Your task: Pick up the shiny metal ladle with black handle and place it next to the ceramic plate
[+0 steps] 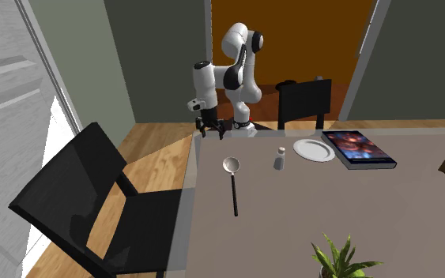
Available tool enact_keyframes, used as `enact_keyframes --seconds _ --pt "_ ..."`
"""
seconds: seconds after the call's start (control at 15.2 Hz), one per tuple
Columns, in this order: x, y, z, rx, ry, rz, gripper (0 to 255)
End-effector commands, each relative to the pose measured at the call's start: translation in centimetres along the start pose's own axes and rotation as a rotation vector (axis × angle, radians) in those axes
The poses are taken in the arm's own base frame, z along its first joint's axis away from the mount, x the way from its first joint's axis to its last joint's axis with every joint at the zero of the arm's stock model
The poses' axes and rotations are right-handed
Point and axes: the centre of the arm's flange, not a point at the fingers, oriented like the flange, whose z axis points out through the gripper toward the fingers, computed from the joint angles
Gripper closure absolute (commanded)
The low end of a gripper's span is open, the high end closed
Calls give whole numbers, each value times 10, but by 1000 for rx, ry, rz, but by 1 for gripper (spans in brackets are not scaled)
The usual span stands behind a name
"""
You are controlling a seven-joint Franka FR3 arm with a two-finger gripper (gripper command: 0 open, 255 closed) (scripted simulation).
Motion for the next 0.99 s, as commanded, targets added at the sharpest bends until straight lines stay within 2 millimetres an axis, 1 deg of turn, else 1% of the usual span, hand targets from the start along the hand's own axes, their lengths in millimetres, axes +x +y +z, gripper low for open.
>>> enact_keyframes --seconds 0.0,0.46,0.92 --pt "21 -14 9 2 10 -49 0" --pt "82 -70 41 4 40 -216 0" --pt "134 -135 71 7 70 -383 0"
